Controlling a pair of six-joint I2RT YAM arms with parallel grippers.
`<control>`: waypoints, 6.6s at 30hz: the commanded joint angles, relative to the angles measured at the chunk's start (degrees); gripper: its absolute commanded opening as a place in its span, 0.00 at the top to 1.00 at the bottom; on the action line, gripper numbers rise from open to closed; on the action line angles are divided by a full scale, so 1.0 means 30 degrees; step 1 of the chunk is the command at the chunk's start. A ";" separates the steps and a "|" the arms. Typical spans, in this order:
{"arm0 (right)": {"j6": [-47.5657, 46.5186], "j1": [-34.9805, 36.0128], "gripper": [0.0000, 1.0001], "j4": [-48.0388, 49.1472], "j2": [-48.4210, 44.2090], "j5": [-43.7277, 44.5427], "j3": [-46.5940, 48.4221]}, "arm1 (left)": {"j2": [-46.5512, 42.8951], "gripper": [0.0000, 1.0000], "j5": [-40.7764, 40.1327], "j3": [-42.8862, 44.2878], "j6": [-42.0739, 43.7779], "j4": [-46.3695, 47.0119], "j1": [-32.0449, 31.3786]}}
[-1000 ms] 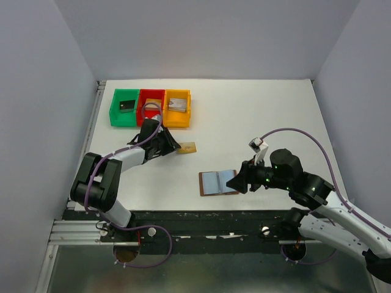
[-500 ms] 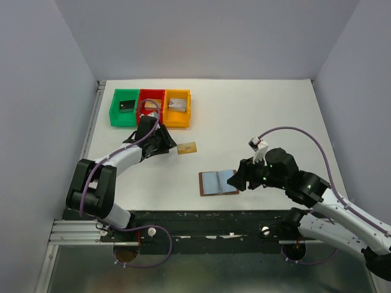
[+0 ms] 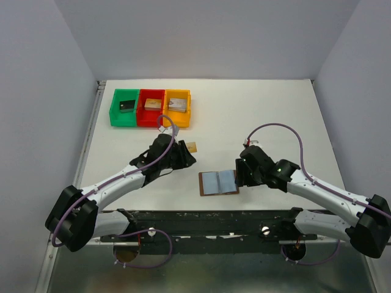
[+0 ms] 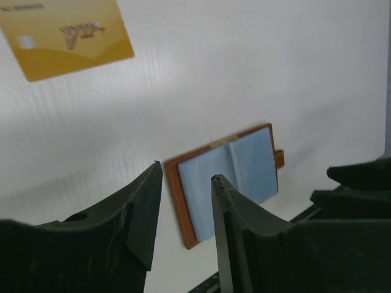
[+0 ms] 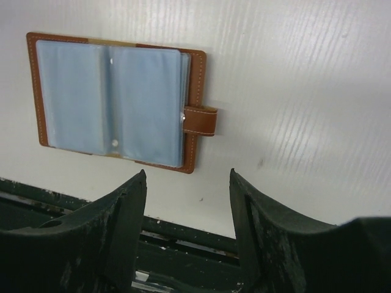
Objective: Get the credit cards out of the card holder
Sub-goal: Place the credit card at the center of the board, then remove the credit card from the card holder.
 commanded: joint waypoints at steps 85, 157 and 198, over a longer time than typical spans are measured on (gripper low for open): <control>-0.0676 -0.4566 0.51 0.6910 0.5282 -0.4184 -0.0700 | 0.9062 1.00 0.2716 -0.2679 -0.0303 0.6767 -0.6250; -0.0060 -0.4625 1.00 0.7700 -0.3652 -0.5822 -0.5211 | 0.3496 0.51 0.1690 -0.1797 -0.0301 0.3661 -0.4756; 0.0966 -0.4625 1.00 0.8843 -0.3860 -0.6759 -0.6384 | 0.2027 0.43 0.2069 -0.4995 -0.2765 0.6063 -0.4990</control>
